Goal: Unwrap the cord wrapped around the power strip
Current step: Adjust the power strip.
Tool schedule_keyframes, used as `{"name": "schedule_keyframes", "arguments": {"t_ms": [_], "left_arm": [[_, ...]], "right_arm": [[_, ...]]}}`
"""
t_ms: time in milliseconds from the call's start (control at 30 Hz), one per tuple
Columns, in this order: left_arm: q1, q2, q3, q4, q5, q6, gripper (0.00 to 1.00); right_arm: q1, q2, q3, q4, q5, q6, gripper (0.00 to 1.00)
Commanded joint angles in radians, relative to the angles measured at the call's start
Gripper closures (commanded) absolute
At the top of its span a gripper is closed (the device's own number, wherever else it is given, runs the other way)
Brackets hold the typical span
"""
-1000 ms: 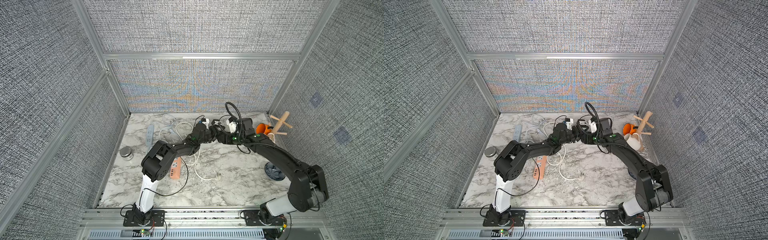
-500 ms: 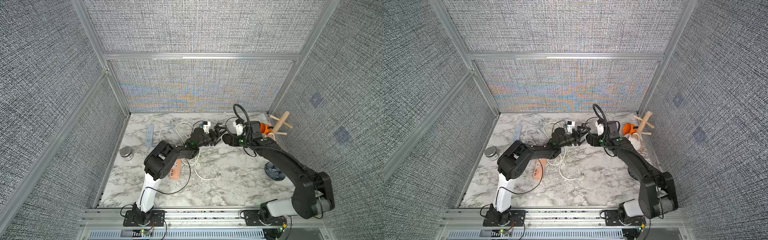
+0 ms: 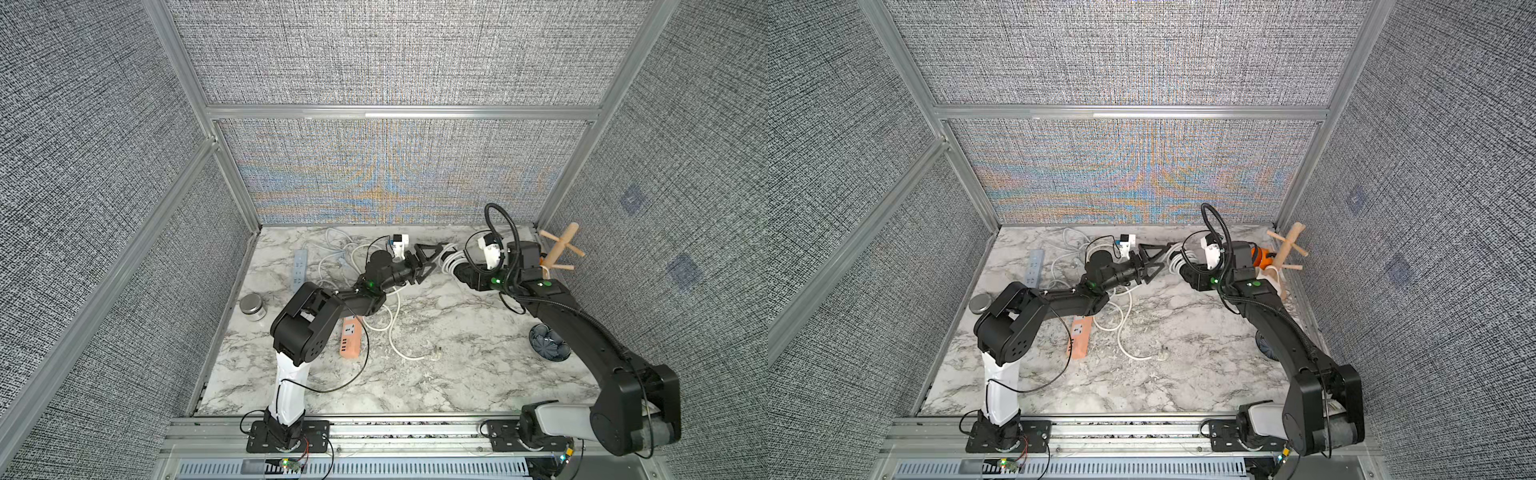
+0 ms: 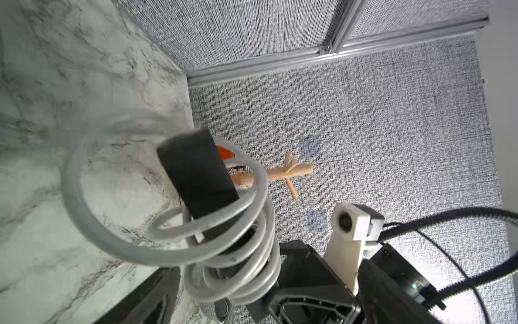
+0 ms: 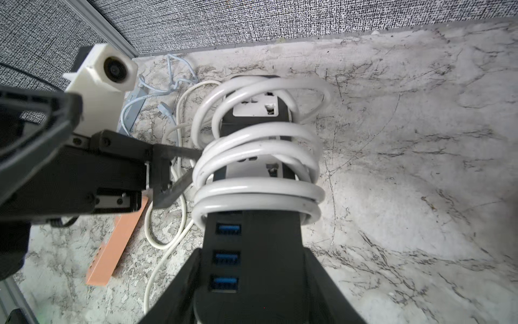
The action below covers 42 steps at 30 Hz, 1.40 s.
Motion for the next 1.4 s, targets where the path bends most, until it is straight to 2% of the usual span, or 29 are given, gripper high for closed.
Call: {"name": "schedule_keyframes", "arguments": {"t_ms": [0, 233, 367, 500, 567, 700, 1233, 1300, 1367], "left_arm": [[0.027, -0.029, -0.002, -0.027, 0.006, 0.019, 0.01], [0.081, -0.013, 0.011, -0.010, -0.007, -0.022, 0.01], [0.086, -0.025, 0.041, -0.088, -0.005, 0.021, 0.01], [0.085, -0.019, 0.060, -0.107, -0.004, 0.020, 0.18], [0.086, -0.009, 0.068, -0.115, 0.003, 0.018, 0.30], [0.084, 0.007, 0.070, -0.123, 0.011, 0.013, 0.36], [0.057, 0.018, 0.075, -0.154, 0.076, 0.016, 0.34], [0.058, 0.016, 0.075, -0.162, 0.072, 0.027, 0.31], [0.065, 0.011, 0.073, -0.175, 0.061, 0.033, 0.18]], "right_arm": [[-0.003, -0.006, -0.002, 0.054, -0.029, -0.046, 0.88], [-0.004, -0.036, -0.071, 0.157, -0.086, -0.063, 0.89], [-0.005, -0.054, -0.117, 0.229, -0.107, -0.073, 0.89], [-0.001, -0.077, -0.152, 0.286, -0.127, -0.073, 0.89], [0.002, -0.092, -0.164, 0.301, -0.131, -0.074, 0.89], [0.012, -0.108, -0.169, 0.303, -0.127, -0.082, 0.89], [0.093, -0.121, -0.185, 0.372, -0.043, -0.100, 0.89], [0.106, -0.118, -0.180, 0.367, -0.011, -0.108, 0.89], [0.113, -0.119, -0.173, 0.353, 0.014, -0.116, 0.90]]}}
